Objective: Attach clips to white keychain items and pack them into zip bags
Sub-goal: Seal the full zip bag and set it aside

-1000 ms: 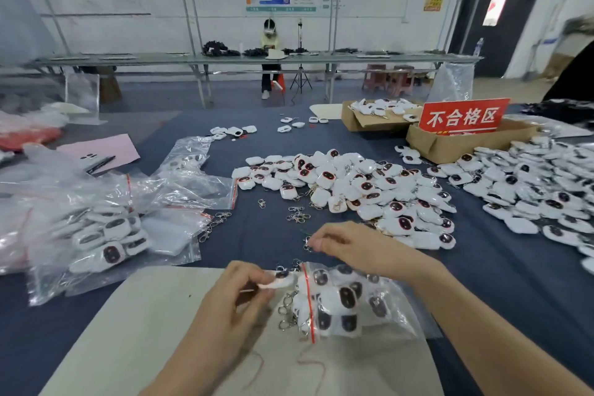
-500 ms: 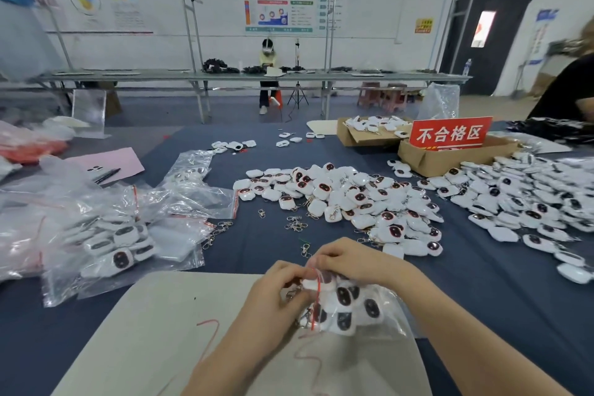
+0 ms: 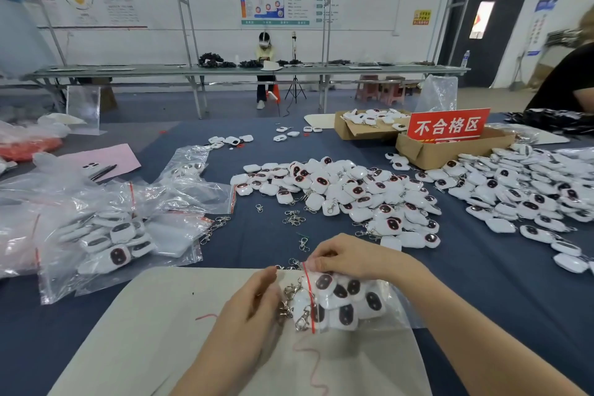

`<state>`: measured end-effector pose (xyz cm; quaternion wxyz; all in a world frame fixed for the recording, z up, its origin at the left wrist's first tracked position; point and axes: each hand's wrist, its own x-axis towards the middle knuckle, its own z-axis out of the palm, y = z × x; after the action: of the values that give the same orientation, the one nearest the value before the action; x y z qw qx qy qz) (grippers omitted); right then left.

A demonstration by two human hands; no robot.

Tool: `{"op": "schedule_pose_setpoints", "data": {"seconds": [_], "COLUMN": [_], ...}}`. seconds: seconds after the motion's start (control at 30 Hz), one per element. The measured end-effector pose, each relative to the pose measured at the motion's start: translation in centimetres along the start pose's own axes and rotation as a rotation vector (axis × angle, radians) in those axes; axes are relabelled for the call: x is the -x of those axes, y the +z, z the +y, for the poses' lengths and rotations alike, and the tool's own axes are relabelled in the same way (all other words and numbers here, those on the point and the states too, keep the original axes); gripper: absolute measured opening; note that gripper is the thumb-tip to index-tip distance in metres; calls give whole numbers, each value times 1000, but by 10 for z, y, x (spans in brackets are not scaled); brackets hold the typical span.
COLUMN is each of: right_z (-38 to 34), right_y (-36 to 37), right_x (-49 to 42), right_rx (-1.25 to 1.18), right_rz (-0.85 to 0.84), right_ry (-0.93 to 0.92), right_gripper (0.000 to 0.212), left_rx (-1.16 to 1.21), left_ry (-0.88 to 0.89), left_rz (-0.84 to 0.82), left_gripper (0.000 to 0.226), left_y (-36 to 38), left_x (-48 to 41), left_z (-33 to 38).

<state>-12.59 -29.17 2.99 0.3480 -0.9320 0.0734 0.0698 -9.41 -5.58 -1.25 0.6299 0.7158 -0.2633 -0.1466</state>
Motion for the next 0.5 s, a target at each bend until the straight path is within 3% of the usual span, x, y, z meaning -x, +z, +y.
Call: {"op": "schedule_pose_setpoints", "data": {"seconds": [0.07,0.17,0.37,0.5], "right_z": [-2,-6,-14,-26], "right_y": [3,6,3,-5], "right_x": [-2,-3,6,15], "right_rx": [6,28,-93,-248], "right_rz": [34,99,281,467], "right_ry": [10,25,66,25], "right_gripper": [25,15,20,21], "left_rx": [-164,-284,122,8], "left_ry": [30,49,20,188], "left_rz": [-51,-54,74,143], "left_gripper": [13,15,29,34], "left_y": [9,31,64,60], "left_x": [3,3,1,-12], "left_z": [4,6,26,54]}}
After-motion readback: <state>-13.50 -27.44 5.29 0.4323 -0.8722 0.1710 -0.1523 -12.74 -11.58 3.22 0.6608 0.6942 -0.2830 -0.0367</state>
